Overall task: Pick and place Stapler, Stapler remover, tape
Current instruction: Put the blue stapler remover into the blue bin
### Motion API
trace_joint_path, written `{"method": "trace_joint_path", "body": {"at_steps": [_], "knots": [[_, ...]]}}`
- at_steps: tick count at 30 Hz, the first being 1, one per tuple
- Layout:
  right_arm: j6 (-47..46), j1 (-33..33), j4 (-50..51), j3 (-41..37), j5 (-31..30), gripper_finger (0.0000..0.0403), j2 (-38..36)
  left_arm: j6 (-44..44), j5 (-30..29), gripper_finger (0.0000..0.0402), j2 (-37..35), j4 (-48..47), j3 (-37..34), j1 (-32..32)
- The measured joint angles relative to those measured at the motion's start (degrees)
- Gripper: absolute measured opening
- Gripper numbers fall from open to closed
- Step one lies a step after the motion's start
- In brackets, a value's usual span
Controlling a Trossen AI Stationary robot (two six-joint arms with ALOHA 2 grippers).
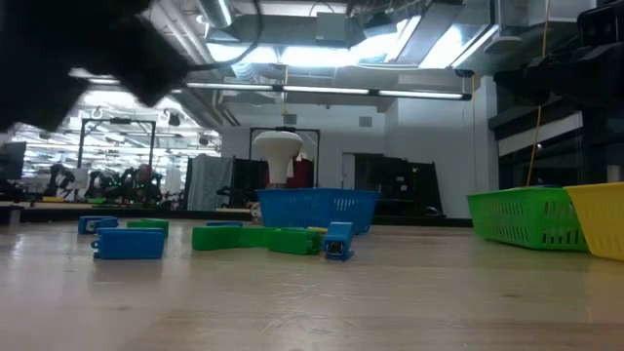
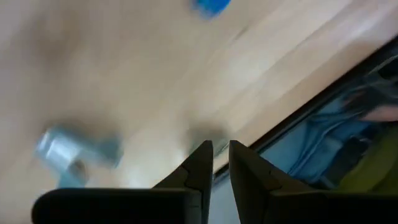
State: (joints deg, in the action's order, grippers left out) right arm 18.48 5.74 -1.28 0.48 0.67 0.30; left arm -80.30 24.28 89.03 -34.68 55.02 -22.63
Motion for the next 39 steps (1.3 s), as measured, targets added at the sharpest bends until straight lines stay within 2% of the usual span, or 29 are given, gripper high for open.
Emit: {"method": "trace_joint_path", "body": {"at_steps": [6, 13, 17, 29, 34, 39], "knots": [[0.0, 0.0, 0.0, 0.0, 0.0, 0.0259, 0.0, -4.5, 6.5, 0.0047, 0.0, -10.8, 0.0, -3.1], [0.0, 0.0, 0.0, 0.0, 0.0, 0.0259, 0.0, -6.6, 6.9, 0.0047, 0.0, -20.5, 0.0, -5.4], [0.0, 0.0, 0.0, 0.0, 0.0, 0.0259, 0.0, -8.9, 6.5, 0.0047, 0.0, -20.8, 0.0, -6.1], [0.0, 0.0, 0.0, 0.0, 0.0, 0.0259, 0.0, -9.7, -2.4, 0.0047, 0.0, -20.8, 0.0, -6.3], [0.0, 0.0, 0.0, 0.0, 0.0, 0.0259, 0.0, -12.0, -2.6, 0.0052, 0.0, -20.8, 0.0, -6.3], [0.0, 0.0, 0.0, 0.0, 0.0, 0.0259, 0.0, -13.1, -2.6, 0.0078, 0.0, -20.8, 0.0, -6.3]]}}
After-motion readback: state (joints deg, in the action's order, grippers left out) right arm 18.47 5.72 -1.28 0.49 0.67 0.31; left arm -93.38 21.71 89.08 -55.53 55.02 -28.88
